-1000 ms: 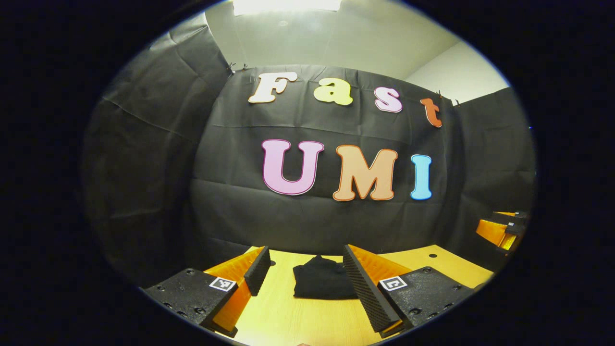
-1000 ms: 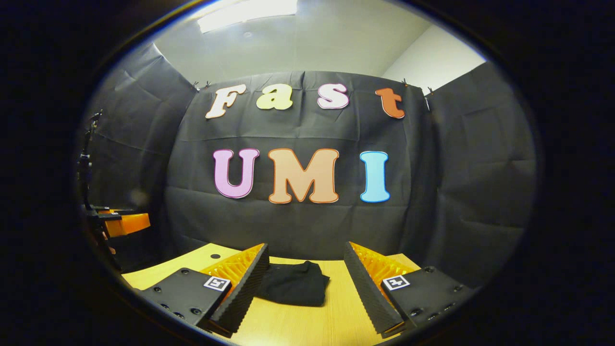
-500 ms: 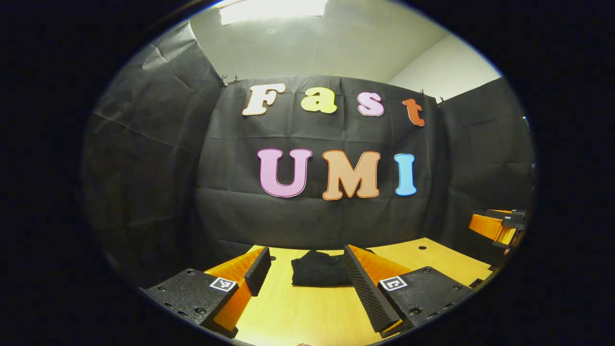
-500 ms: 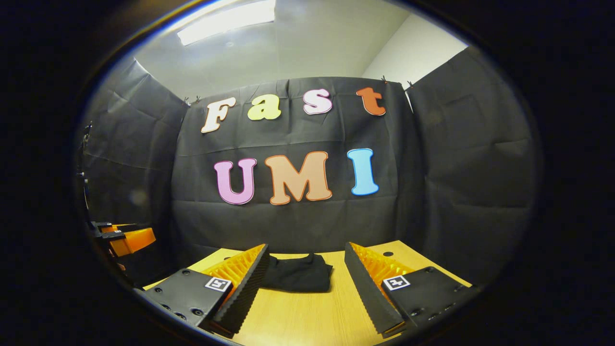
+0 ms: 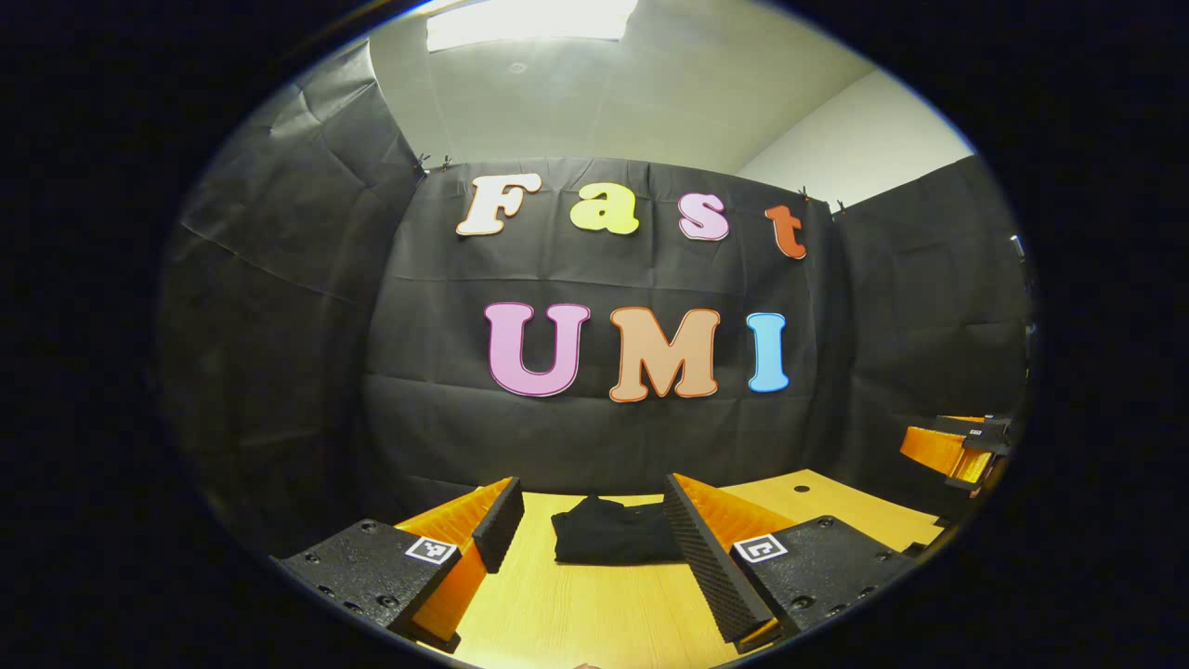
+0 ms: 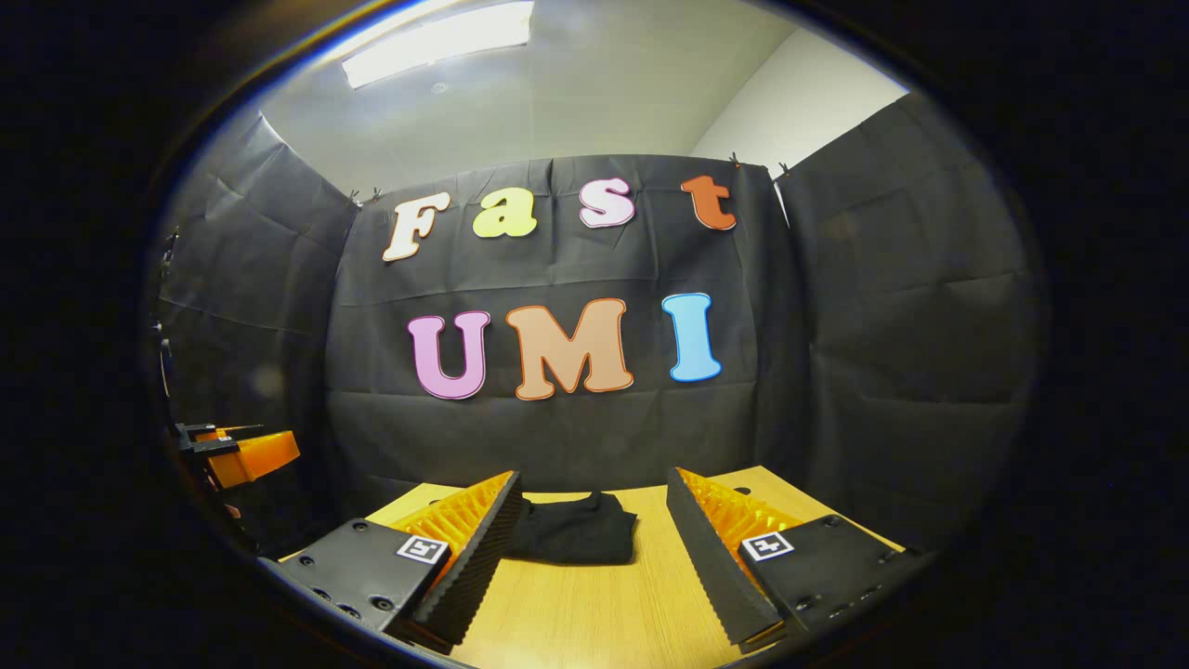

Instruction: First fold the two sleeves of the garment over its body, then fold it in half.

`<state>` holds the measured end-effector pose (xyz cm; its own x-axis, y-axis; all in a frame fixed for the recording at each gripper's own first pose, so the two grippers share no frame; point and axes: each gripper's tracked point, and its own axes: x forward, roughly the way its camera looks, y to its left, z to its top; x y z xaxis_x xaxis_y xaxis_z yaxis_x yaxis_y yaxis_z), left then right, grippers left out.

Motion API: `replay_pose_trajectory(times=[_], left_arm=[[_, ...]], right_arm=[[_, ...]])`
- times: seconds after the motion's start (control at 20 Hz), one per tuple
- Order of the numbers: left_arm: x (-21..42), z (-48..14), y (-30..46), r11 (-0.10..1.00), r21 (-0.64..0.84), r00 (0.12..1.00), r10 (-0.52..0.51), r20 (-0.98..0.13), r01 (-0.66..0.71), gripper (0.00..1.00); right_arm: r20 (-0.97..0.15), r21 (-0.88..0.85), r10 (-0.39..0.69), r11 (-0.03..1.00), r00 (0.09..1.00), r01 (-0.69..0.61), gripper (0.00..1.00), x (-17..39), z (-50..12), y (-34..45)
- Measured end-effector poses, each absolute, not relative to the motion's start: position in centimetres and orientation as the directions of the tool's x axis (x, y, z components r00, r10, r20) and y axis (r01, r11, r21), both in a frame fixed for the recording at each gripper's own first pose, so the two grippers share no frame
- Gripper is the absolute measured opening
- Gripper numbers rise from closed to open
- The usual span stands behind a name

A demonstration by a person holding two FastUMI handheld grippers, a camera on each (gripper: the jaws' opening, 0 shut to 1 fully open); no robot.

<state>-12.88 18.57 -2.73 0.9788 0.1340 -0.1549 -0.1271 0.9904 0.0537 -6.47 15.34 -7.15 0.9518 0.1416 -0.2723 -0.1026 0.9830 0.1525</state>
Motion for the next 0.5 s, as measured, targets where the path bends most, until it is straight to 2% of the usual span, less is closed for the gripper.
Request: replay_pose_trajectory(times=[0.5], left_arm=[[-13.55,-2.45,18.80,0.988,0.069,0.979,0.145,-0.141,-0.136,0.92]], right_arm=[[-0.247,0.141,0.163,0.981,0.955,-0.131,0.98,-6.31,-6.32,16.07]])
